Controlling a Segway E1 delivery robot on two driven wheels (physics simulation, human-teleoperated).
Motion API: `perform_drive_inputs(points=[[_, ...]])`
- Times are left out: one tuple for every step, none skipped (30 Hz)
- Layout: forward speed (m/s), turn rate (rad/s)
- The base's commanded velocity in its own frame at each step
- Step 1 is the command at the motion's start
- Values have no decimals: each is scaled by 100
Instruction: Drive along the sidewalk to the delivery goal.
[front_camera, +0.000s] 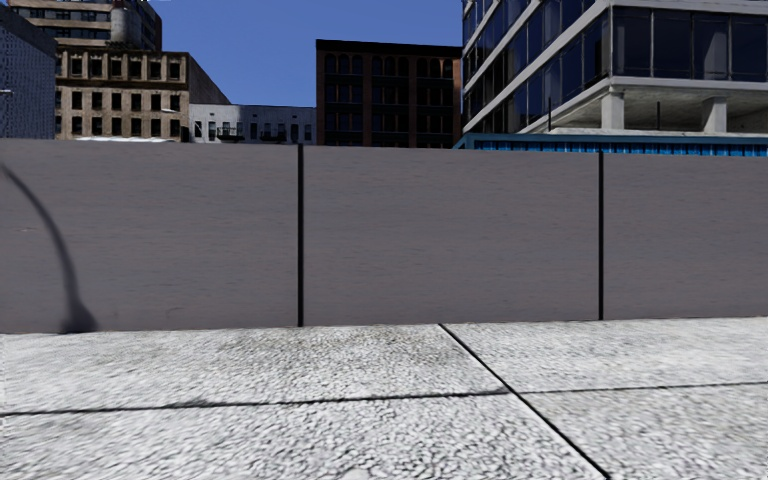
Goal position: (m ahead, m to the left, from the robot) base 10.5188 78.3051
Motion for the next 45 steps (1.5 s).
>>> perform_drive_inputs(points=[[0,43],[0,43],[0,46],[0,47],[0,47],[0,47],[0,47],[0,47],[0,47],[0,47],[0,47],[0,47],[0,47],[0,47],[0,47],[0,47],[0,47],[0,47],[1,47],[23,47],[50,47],[50,47],[78,47],[106,47],[106,47],[122,47],[131,47],[135,47],[135,47],[139,47],[143,47],[147,47],[147,47],[151,47],[153,47],[153,47],[153,47],[154,47],[154,47],[154,47],[154,47],[154,47],[154,47],[154,47],[154,47]])
